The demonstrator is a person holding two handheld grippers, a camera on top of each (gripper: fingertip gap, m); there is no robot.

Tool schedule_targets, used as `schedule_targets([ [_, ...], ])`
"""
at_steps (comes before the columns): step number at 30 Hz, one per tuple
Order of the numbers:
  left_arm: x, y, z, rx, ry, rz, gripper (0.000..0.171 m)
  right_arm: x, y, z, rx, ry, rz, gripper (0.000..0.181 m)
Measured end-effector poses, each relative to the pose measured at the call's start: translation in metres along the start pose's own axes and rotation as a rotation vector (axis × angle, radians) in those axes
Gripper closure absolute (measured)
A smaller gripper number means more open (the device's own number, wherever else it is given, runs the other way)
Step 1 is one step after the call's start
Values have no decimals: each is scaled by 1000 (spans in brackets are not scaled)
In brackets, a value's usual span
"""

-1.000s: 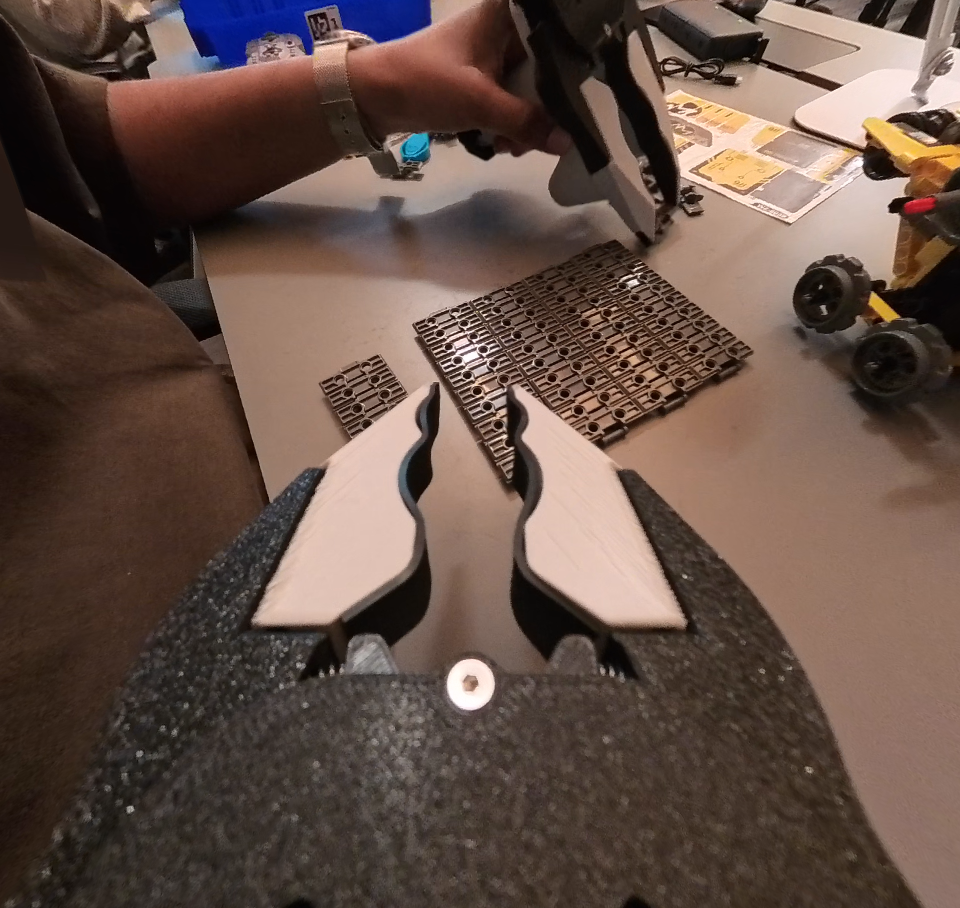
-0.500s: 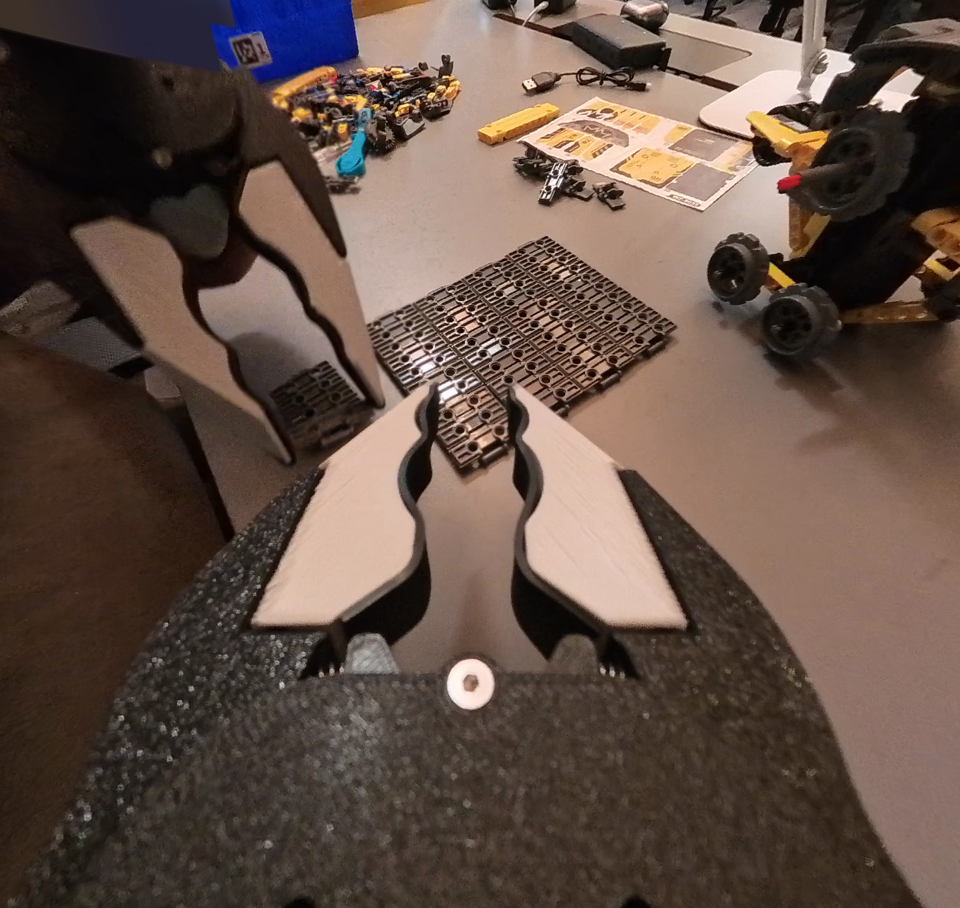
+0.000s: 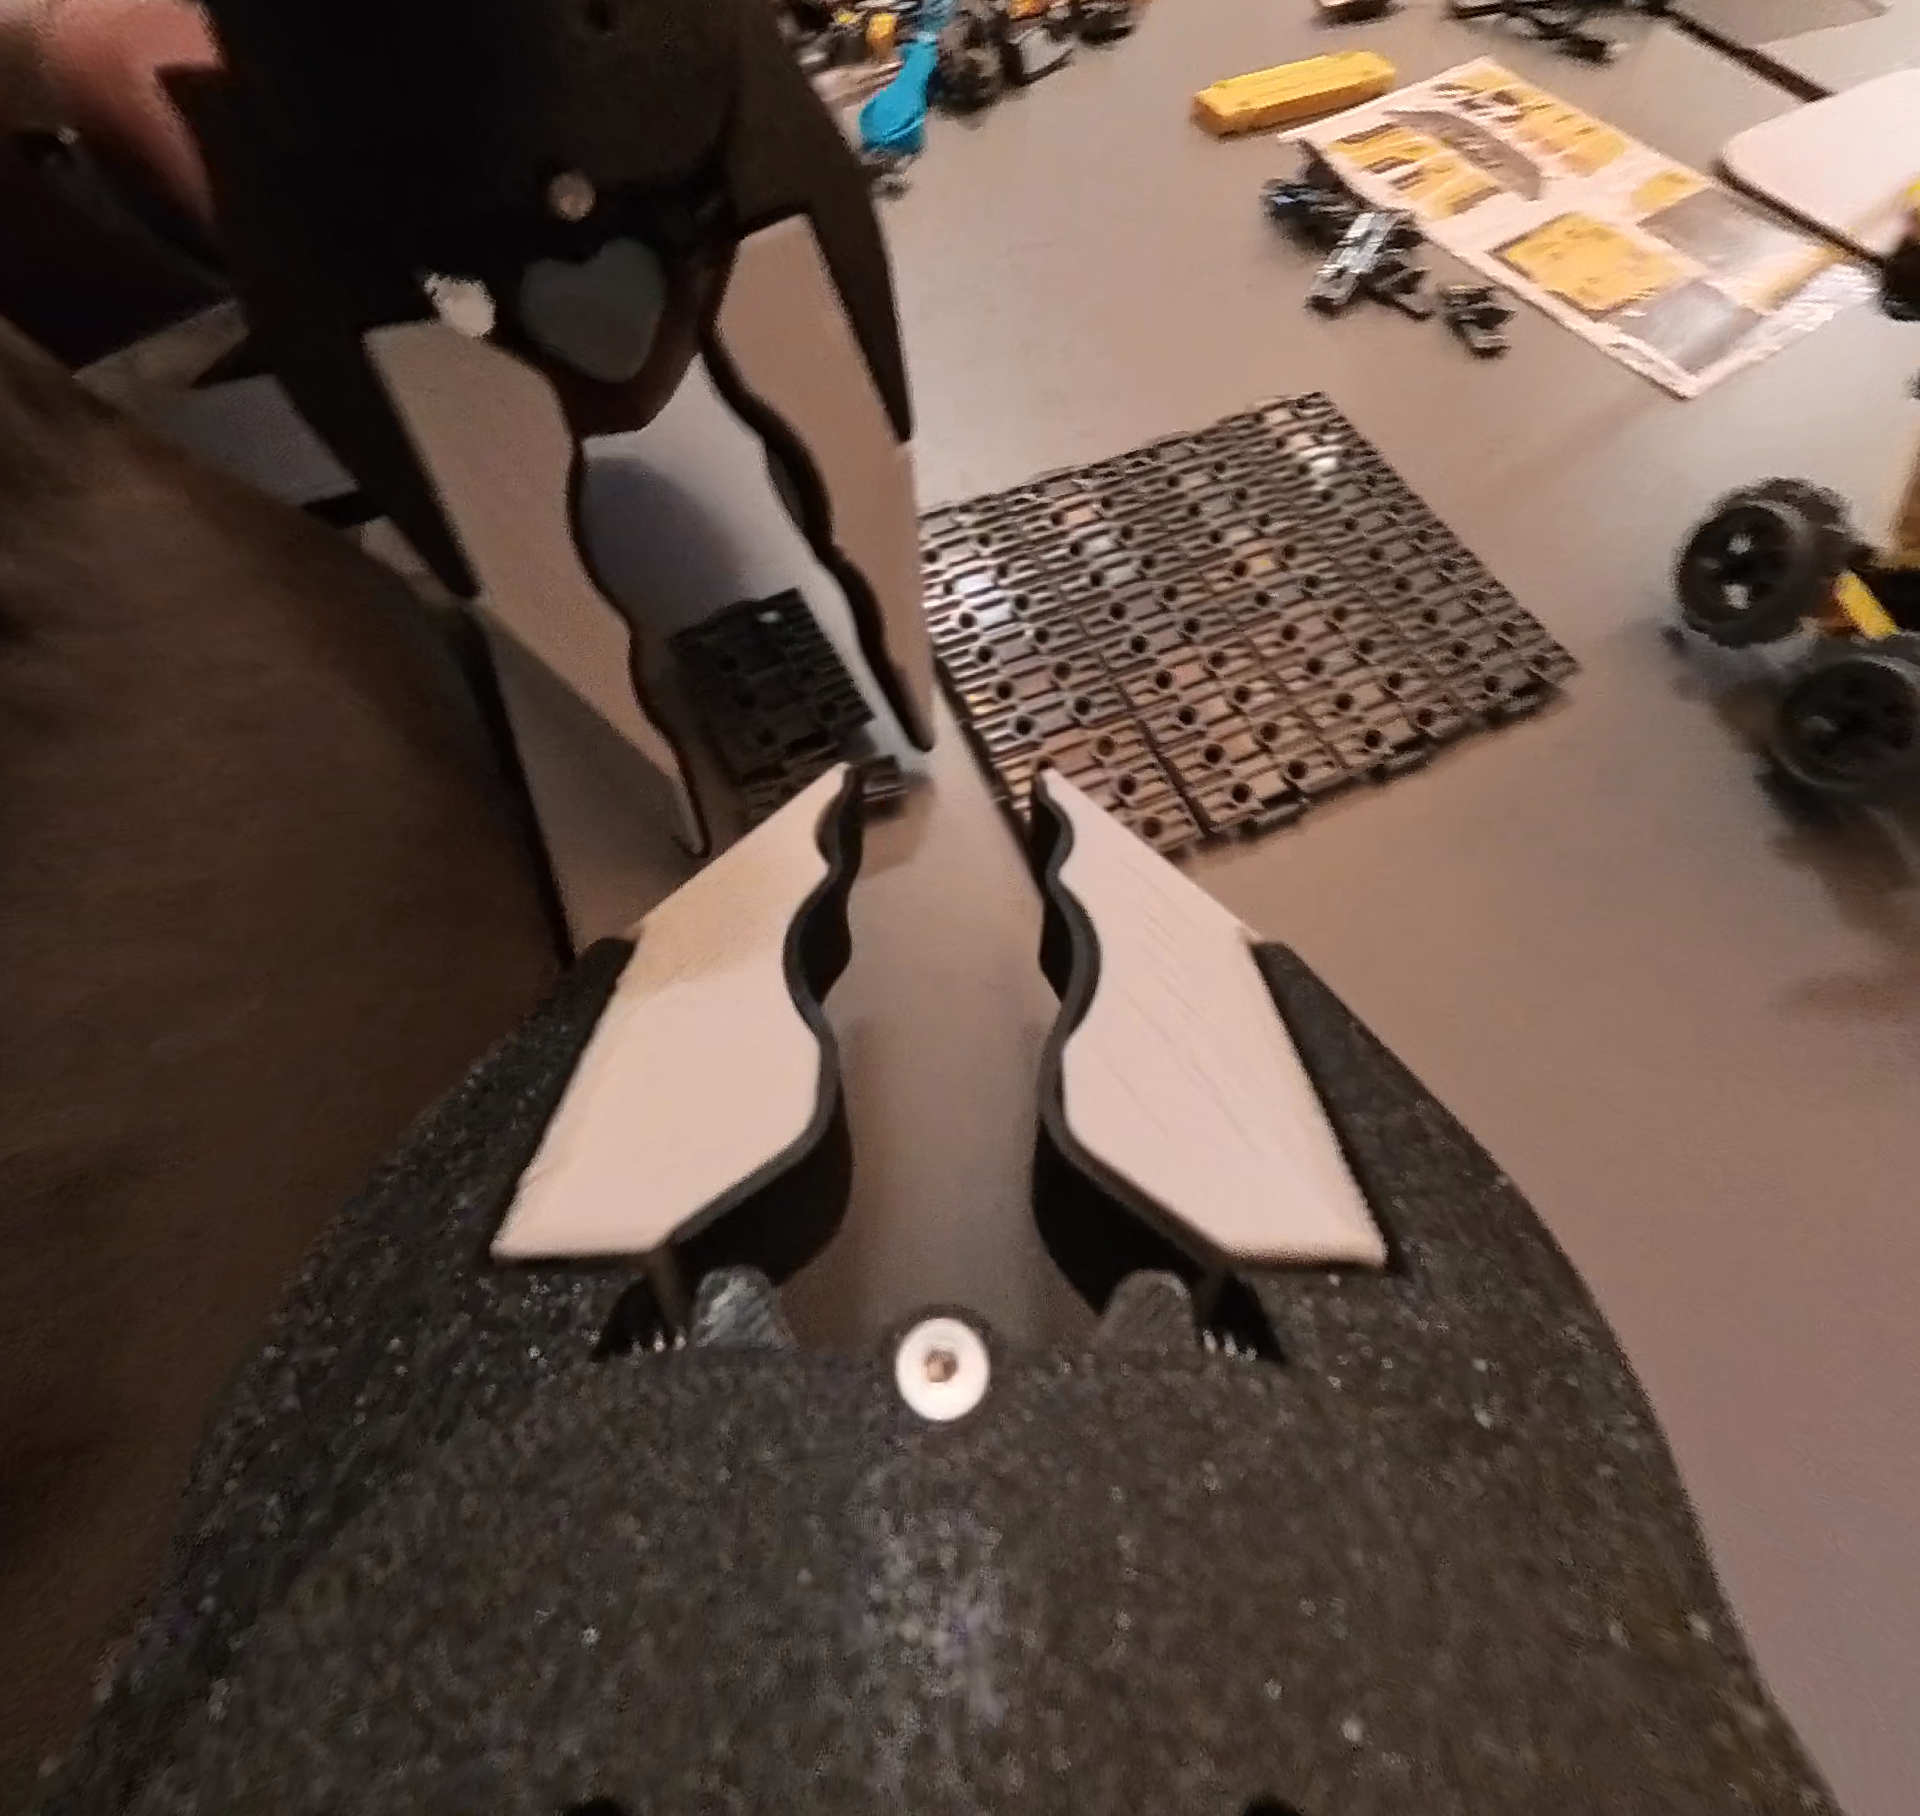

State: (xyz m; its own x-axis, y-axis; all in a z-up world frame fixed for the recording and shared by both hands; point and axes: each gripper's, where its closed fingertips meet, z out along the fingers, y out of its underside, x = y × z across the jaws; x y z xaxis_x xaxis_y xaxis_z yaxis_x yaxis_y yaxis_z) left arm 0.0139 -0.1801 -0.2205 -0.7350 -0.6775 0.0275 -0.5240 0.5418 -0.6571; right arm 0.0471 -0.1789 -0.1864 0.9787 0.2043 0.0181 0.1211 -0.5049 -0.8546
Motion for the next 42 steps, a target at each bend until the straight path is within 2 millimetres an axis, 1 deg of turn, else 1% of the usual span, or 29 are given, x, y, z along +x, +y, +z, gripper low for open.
schedule_targets([
  [4,-5,4,-14,38,-15,-35,119,-16,2,8,-75,-99,-67,146],
  [8,-5,14,-20,55,-25,-48,119,-28,5,19,-134,-151,-108,135],
  [12,-4,17,-18,72,-22,-40,118,-30,12,28,-190,-158,-126,132],
  [16,-5,18,-13,68,-18,-19,119,-29,18,33,-219,-163,-101,137],
  [19,-6,19,-10,62,-15,-4,124,-29,22,34,-238,-177,-104,143],
  [22,-5,20,-9,66,-3,2,129,-31,21,33,-235,-195,-116,143],
  [27,-5,20,-10,85,12,-3,133,-36,12,33,-177,-262,-129,142],
  [40,-4,21,-10,84,23,13,133,-36,19,39,-216,-323,-185,142],
  [42,-4,21,-10,84,21,13,133,-36,20,38,-222,-320,-184,134],
])
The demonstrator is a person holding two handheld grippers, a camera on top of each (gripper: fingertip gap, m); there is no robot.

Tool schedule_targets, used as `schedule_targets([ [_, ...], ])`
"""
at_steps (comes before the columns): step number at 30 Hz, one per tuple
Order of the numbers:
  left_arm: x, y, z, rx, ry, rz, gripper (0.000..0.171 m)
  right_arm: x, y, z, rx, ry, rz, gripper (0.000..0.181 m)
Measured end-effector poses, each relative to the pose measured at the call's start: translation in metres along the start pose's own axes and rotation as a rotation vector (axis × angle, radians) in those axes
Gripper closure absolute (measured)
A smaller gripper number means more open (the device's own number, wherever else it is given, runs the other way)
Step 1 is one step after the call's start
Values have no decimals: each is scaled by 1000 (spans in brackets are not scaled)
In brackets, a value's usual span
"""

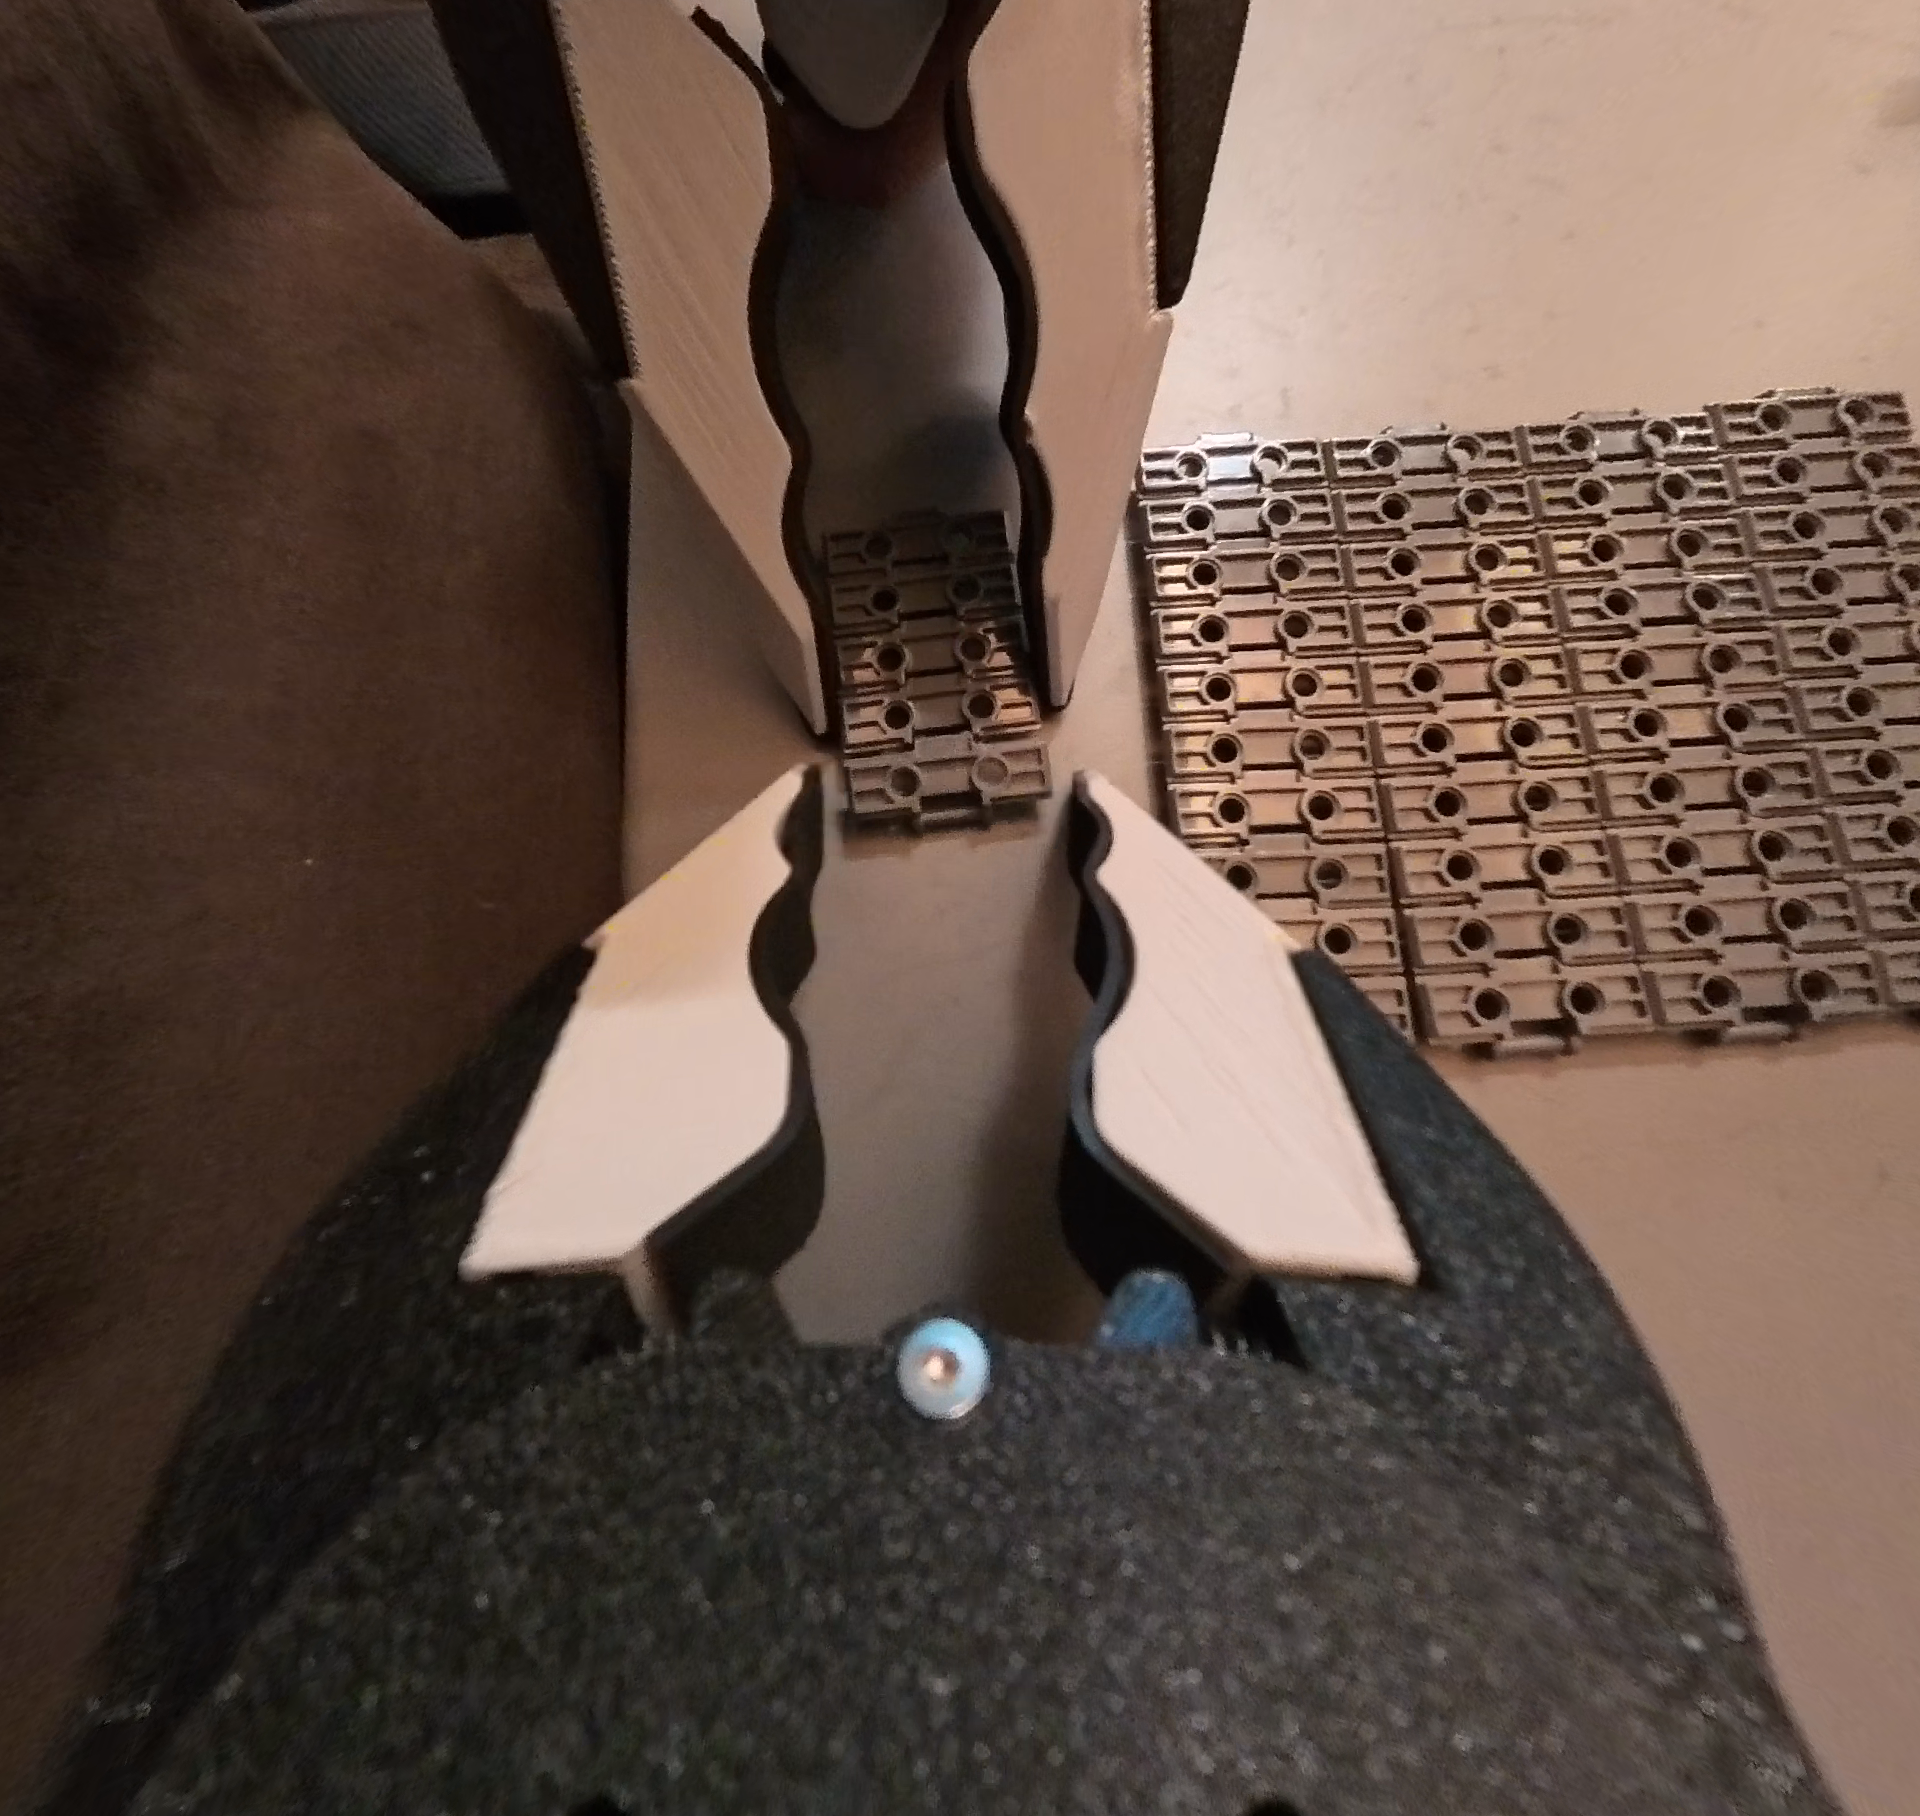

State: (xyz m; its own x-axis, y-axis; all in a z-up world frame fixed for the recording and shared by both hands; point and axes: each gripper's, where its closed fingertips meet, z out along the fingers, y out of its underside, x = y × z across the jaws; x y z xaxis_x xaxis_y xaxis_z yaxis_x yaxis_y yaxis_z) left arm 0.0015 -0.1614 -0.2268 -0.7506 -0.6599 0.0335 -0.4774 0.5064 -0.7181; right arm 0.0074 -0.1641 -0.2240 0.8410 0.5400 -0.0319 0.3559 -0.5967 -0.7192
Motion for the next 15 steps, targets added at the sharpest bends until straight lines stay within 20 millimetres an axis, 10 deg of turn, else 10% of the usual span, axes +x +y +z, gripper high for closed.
schedule_targets([
  [4,0,0,0,0,-1,-3,133,-1,-10,-8,59,13,18,133],
  [9,0,0,0,0,3,-3,133,8,-16,-16,104,51,73,181],
  [15,0,0,0,-1,5,-3,133,3,-7,-4,32,3,89,181],
])
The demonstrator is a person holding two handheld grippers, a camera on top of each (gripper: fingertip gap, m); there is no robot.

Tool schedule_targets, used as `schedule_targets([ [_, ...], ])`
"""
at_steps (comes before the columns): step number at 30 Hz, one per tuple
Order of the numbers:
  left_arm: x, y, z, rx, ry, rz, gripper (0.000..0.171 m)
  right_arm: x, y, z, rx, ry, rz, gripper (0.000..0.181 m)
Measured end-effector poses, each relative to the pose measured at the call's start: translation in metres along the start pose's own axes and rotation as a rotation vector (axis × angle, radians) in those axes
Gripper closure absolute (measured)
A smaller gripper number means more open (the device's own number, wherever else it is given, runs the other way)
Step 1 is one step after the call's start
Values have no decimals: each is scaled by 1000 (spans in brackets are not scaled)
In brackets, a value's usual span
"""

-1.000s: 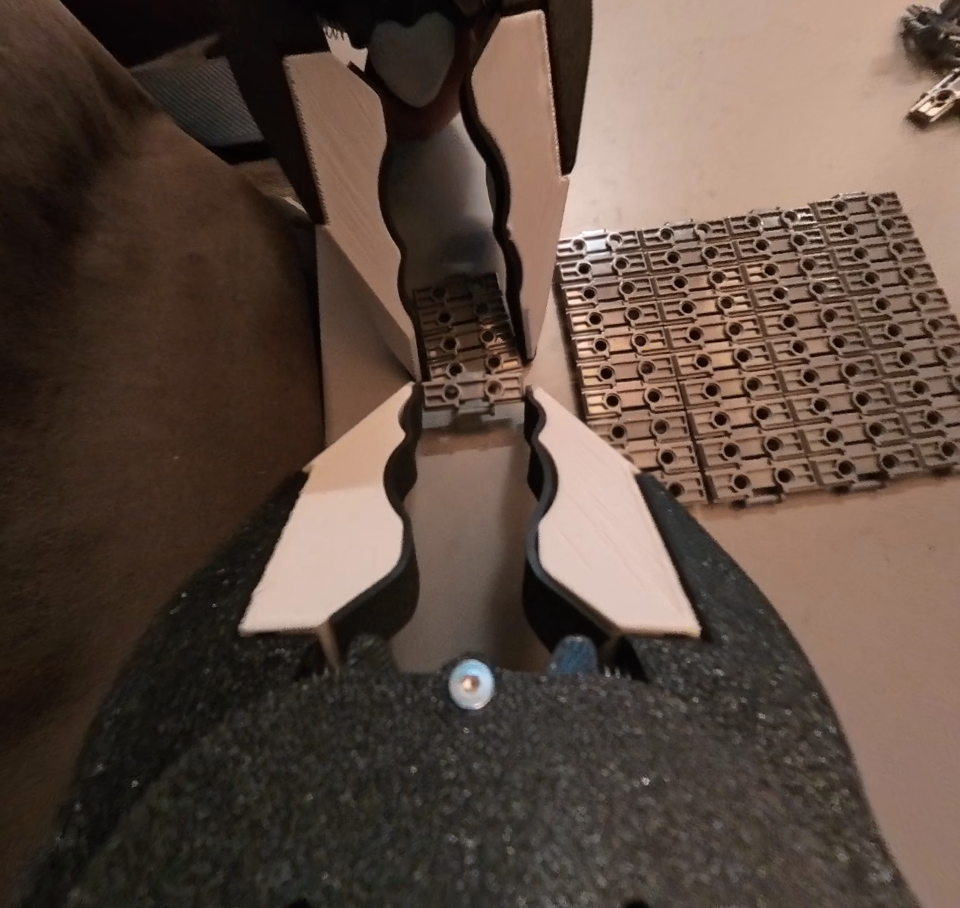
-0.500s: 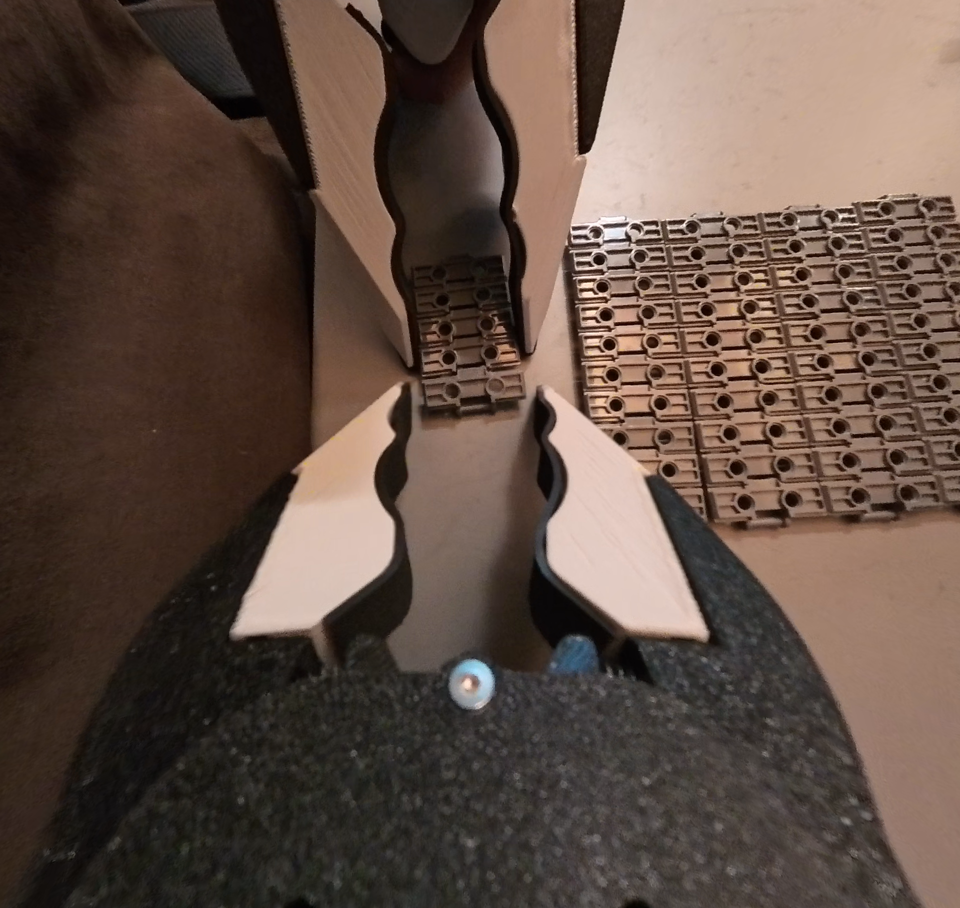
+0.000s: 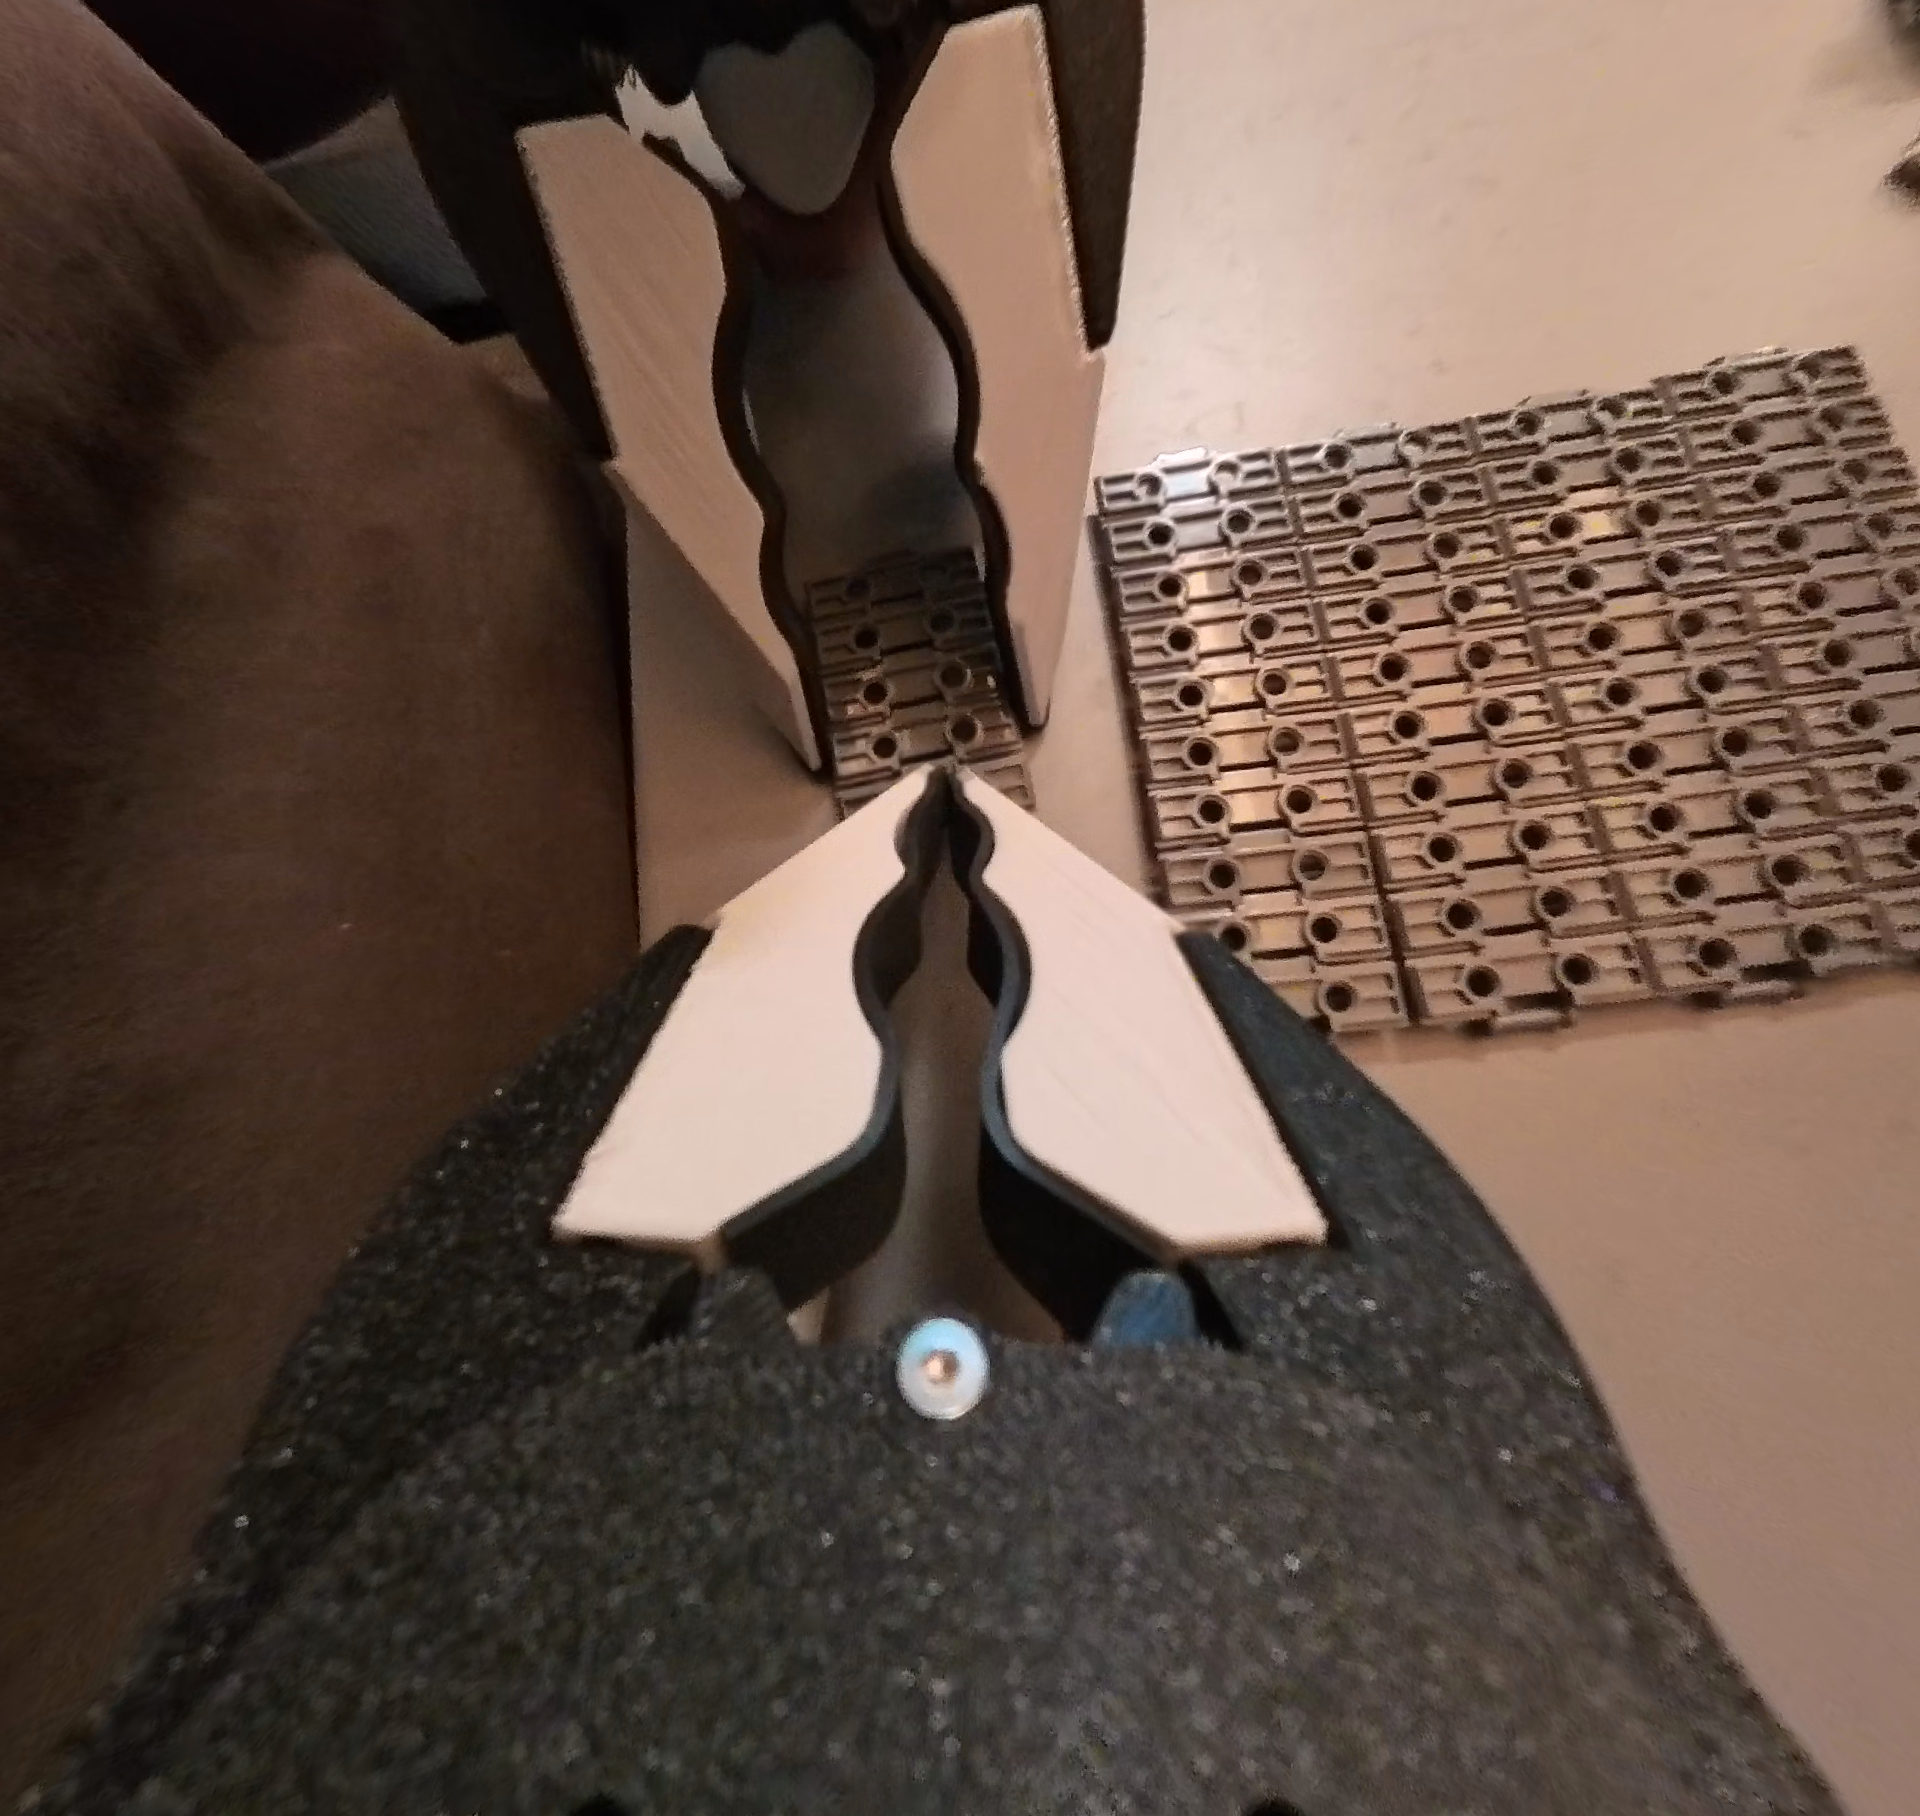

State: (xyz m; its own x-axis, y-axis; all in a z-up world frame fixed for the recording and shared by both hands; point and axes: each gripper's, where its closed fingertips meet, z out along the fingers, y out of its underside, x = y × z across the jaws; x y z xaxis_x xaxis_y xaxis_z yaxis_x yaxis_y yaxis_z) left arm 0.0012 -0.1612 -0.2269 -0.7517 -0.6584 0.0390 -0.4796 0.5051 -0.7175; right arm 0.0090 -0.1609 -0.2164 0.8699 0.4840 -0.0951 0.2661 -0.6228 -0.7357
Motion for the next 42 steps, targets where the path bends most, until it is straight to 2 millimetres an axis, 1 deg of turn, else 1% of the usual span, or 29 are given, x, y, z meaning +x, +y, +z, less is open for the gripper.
schedule_targets([
  [4,0,0,0,-1,6,2,133,0,0,1,-35,2,13,181],
  [8,2,1,-1,-7,55,-21,134,0,1,2,-78,-17,41,181],
  [12,2,1,-1,-16,60,-20,135,0,2,3,-193,49,-78,181],
  [14,2,1,-1,-21,52,-6,134,0,2,3,-236,60,-101,181],
  [17,2,1,0,-21,52,-2,135,0,2,5,-254,62,-108,181],
  [21,2,1,-1,-4,46,-7,135,1,1,6,-285,117,-187,181],
  [23,2,1,-1,-6,41,-7,135,1,0,7,-260,118,-172,181],
  [26,2,2,-1,-19,29,7,134,1,-1,6,-179,97,-129,181],
  [30,-2,6,-5,-20,8,17,133,3,-5,7,-131,176,-200,181],
  [33,-5,12,-13,-40,-2,-2,133,6,-8,7,-62,213,-171,176],
  [37,-8,24,-26,-52,-5,-36,133,16,-9,-1,18,235,-79,169],
  [40,-8,29,-32,-48,-1,-50,133,23,-13,-10,75,273,-55,167],
  [42,-8,30,-33,-46,5,-51,132,24,-17,-12,103,275,-46,167],
])
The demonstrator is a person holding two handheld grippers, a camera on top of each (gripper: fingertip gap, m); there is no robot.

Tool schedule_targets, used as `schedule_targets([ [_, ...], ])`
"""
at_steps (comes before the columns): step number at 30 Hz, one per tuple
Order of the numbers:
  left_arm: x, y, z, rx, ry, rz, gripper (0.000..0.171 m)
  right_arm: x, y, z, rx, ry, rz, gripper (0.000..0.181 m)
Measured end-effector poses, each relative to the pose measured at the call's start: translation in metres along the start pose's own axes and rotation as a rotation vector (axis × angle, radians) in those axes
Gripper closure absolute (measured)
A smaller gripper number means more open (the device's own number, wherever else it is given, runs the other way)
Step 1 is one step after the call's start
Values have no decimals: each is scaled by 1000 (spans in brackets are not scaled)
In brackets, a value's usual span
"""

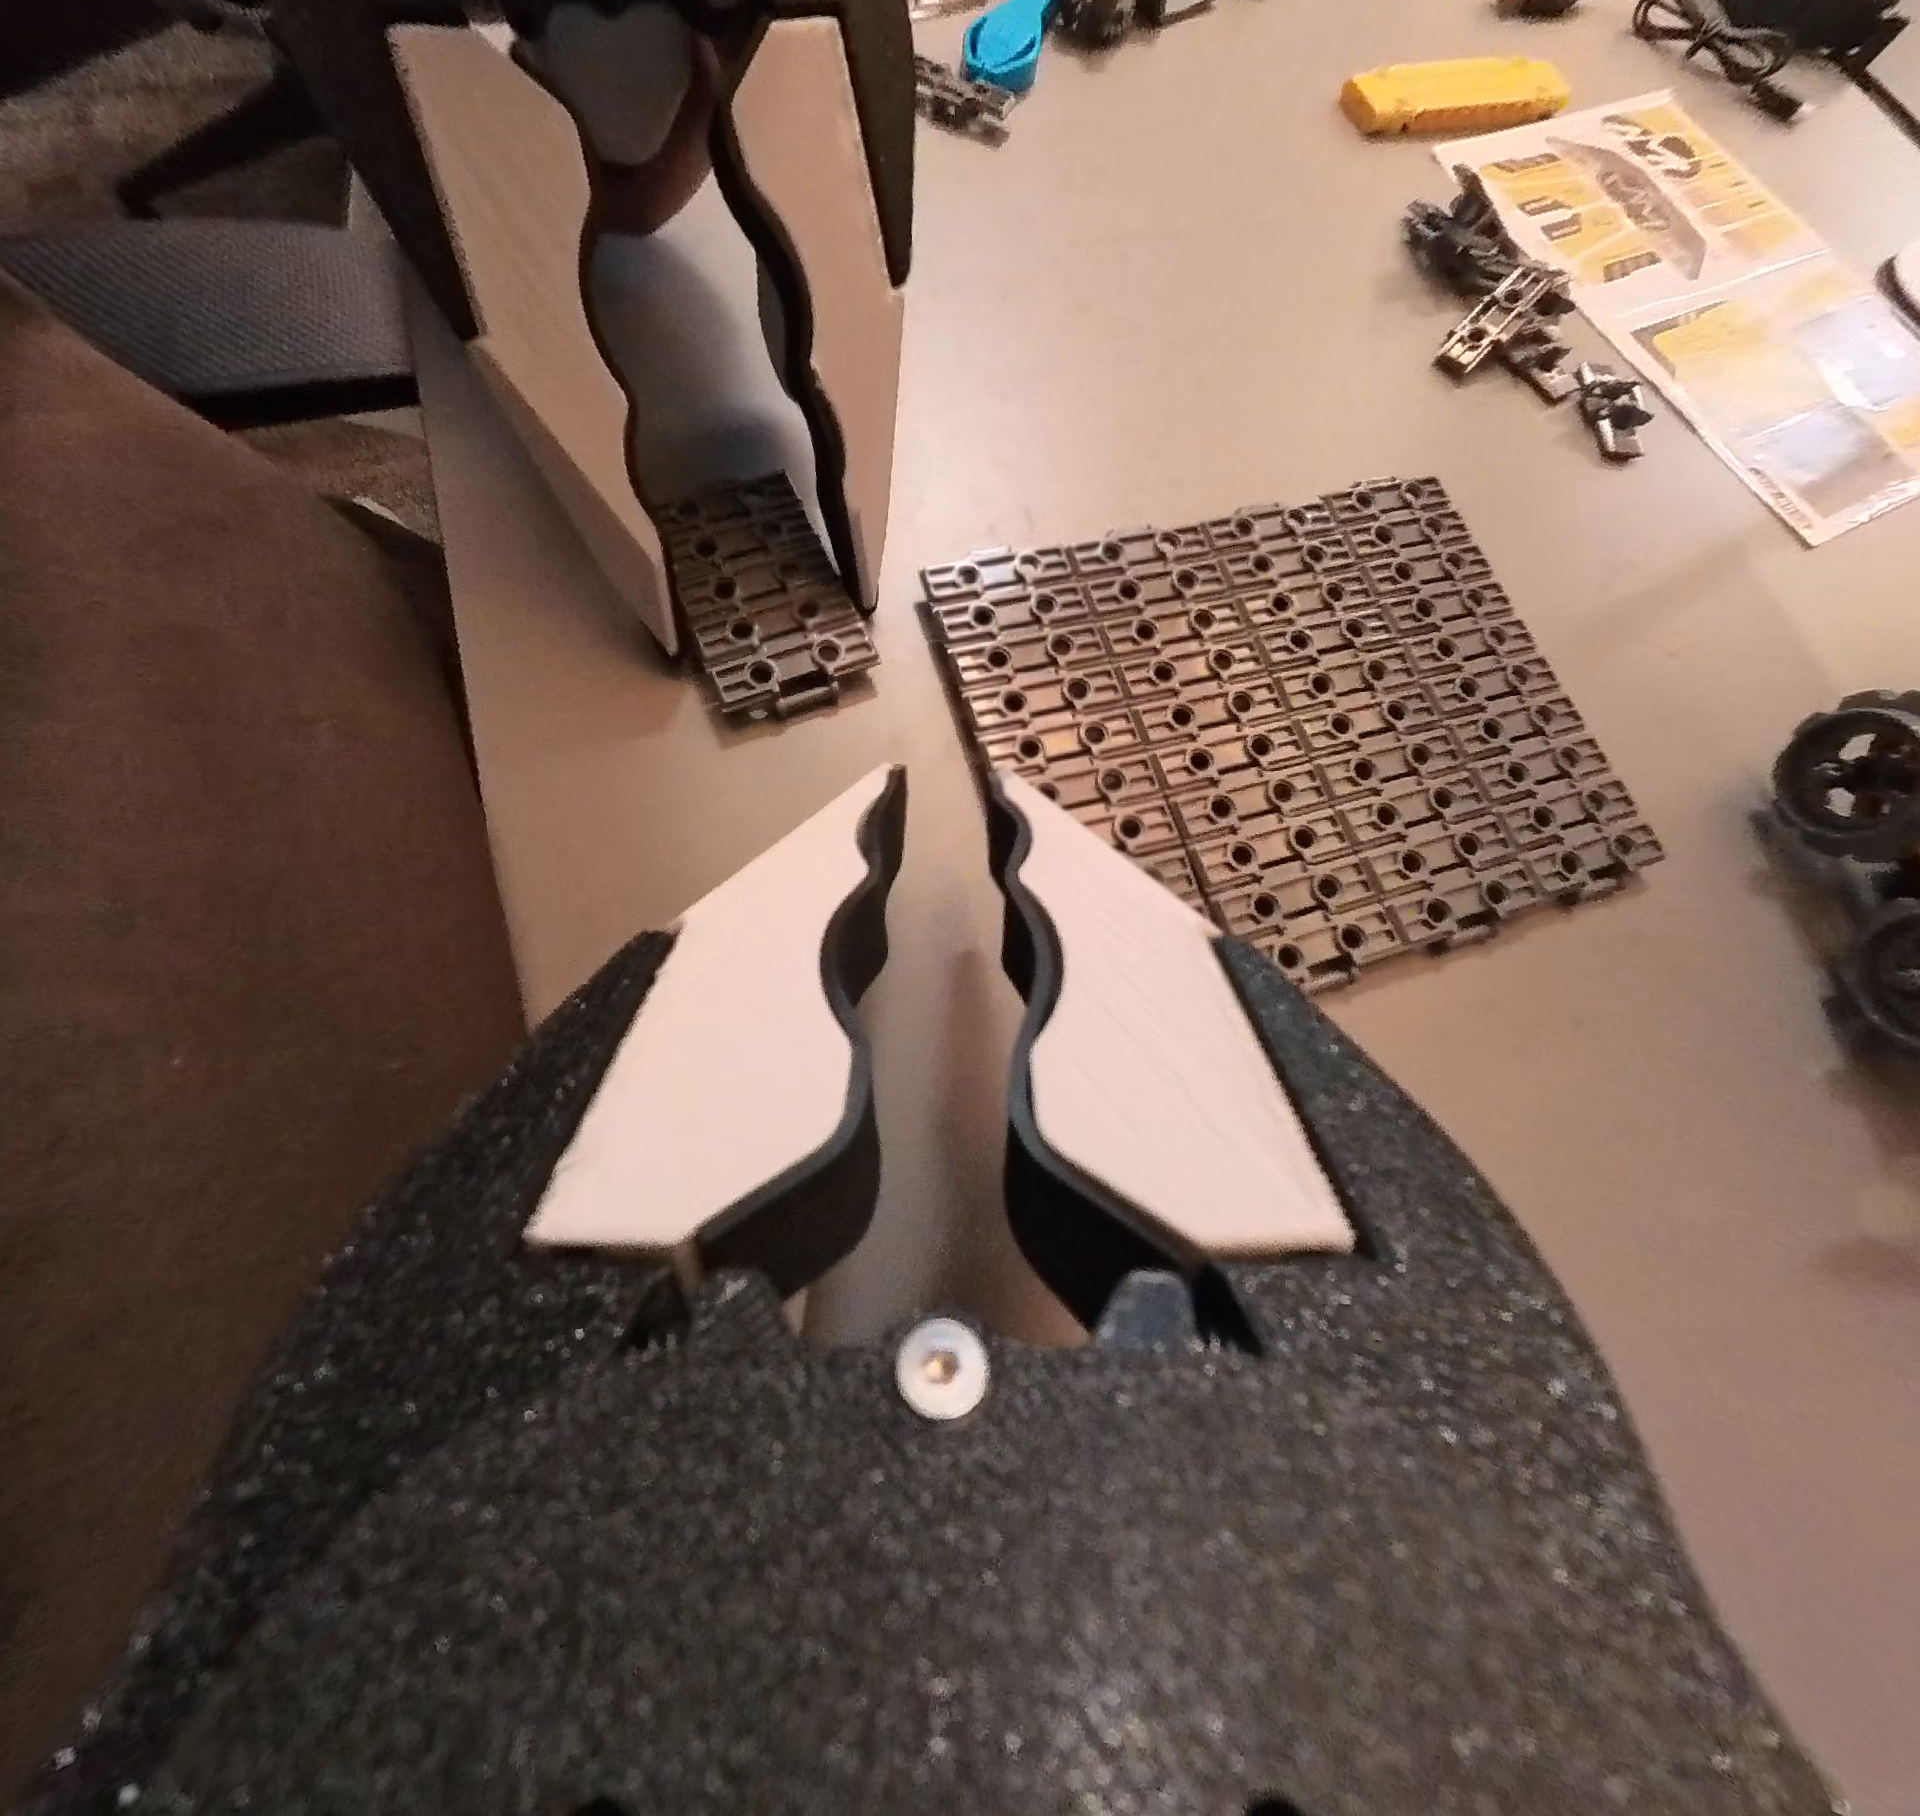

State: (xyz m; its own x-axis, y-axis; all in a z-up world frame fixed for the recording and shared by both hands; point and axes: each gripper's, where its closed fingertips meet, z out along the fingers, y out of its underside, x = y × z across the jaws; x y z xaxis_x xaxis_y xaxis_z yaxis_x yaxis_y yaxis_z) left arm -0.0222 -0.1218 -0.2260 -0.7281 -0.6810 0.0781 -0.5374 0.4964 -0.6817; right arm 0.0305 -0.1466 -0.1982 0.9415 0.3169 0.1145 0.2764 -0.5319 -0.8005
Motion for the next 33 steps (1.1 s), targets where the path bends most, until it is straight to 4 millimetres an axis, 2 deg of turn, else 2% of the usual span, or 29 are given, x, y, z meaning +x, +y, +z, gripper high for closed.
schedule_targets([
  [6,3,3,-4,-27,-12,31,122,0,-4,-3,33,18,5,166],
  [13,-3,15,-13,-49,-61,18,130,3,1,-5,48,32,40,165],
  [18,-9,23,-22,-62,-74,2,132,7,-8,-10,99,61,38,165],
  [33,-10,24,-23,-66,-82,9,130,10,-10,-10,112,68,54,164],
])
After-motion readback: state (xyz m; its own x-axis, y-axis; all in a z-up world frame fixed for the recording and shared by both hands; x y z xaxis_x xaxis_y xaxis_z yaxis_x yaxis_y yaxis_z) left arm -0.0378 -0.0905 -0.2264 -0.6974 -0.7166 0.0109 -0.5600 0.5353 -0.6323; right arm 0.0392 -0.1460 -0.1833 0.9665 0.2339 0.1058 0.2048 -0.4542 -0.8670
